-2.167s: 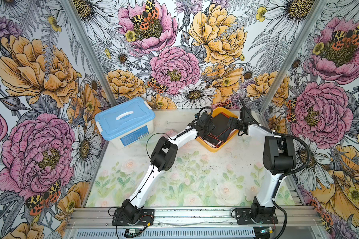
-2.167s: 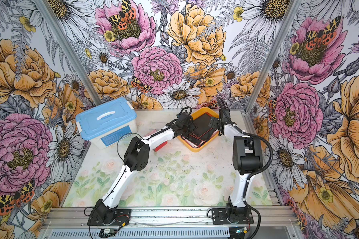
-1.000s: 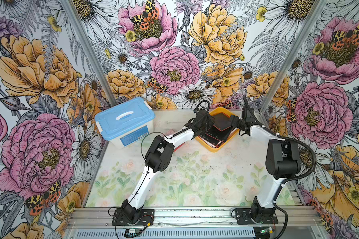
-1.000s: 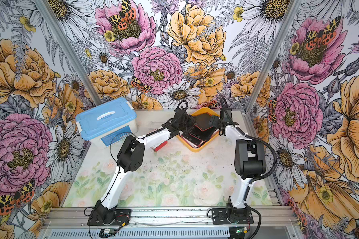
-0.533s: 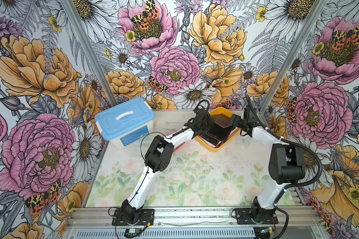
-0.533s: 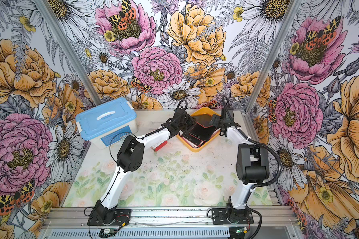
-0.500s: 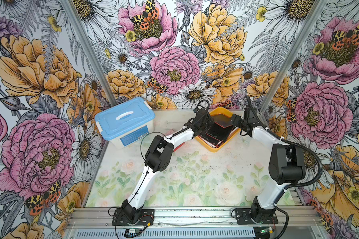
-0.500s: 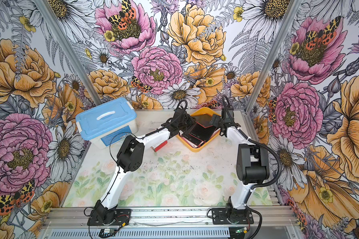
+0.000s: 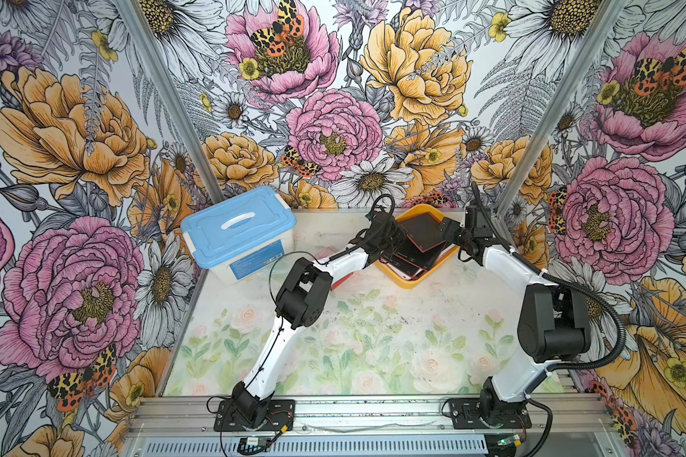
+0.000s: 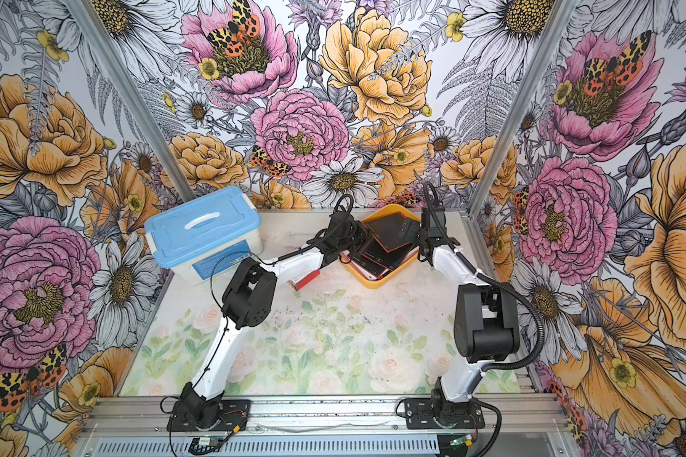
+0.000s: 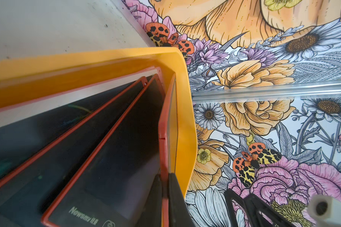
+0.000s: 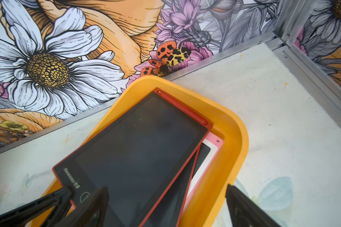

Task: Take out the writing tablet from the storage box
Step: Pick up the writing tablet from the storage box.

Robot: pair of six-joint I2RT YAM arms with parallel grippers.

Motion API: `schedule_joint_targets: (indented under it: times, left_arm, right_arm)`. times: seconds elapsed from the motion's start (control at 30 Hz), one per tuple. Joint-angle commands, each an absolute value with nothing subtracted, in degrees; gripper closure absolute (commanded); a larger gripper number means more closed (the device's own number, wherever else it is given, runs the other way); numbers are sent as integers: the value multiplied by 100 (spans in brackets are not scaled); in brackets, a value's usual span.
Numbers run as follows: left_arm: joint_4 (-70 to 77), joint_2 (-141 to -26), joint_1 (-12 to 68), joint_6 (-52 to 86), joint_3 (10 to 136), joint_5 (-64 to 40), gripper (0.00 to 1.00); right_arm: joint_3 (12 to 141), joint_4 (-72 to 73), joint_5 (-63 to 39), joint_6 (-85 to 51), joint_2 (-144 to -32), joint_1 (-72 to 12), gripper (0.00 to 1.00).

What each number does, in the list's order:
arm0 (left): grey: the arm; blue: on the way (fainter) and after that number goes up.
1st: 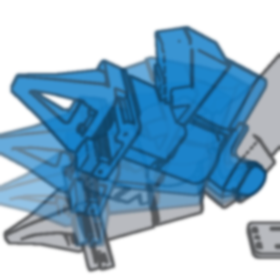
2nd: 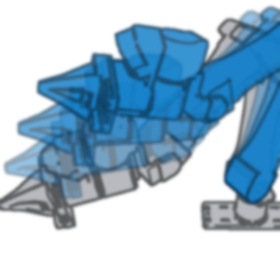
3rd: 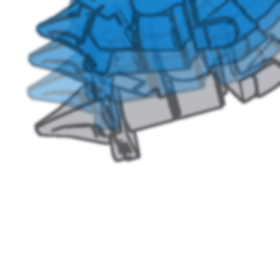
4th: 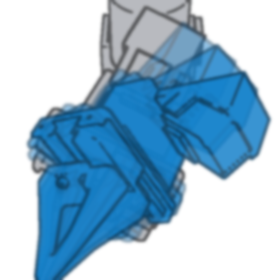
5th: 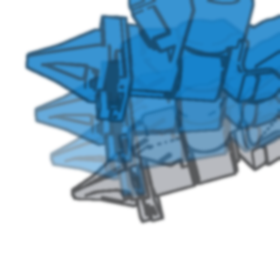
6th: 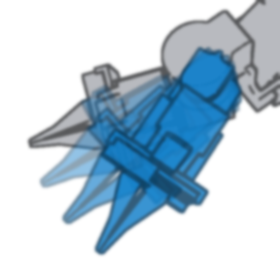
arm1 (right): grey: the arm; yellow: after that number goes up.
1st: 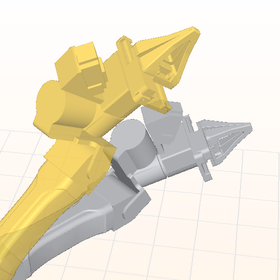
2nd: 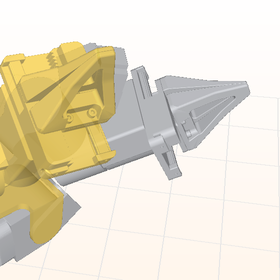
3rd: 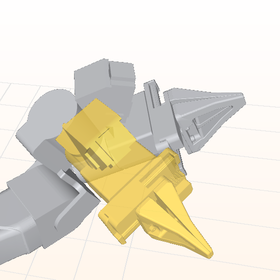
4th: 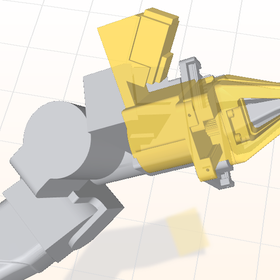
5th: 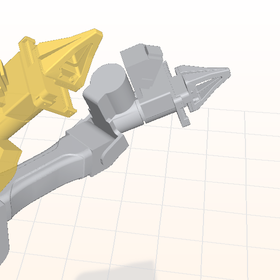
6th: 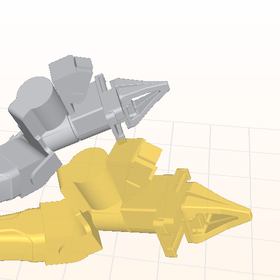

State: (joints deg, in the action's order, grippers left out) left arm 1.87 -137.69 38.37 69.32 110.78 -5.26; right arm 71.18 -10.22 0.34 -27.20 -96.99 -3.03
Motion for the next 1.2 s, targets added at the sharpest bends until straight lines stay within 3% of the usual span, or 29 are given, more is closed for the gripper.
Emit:
schedule_joint_targets:
  times: [0.0,0.23,0.43,0.73,0.9,1.17]
  left_arm:
    - [609,-13512,3781,6954,10933,-601,94]
    - [697,-13838,3744,6908,11286,-824,92]
    - [618,-14149,3746,6896,11722,-964,78]
    - [18,-14519,3760,6828,12345,-920,67]
    - [-155,-14535,3762,6916,12375,-879,68]
    - [-240,-14665,3756,7132,12375,-936,80]
  right_arm:
    - [7036,-993,148,-2784,-9431,-411,4]
    - [6957,-995,234,-2795,-9310,-505,4]
    - [6926,-997,272,-2779,-9281,-527,4]
    - [6935,-1026,315,-2690,-9294,-527,4]
    - [6935,-1024,331,-2642,-9342,-527,4]
    - [6935,-1046,360,-2594,-9343,-520,4]
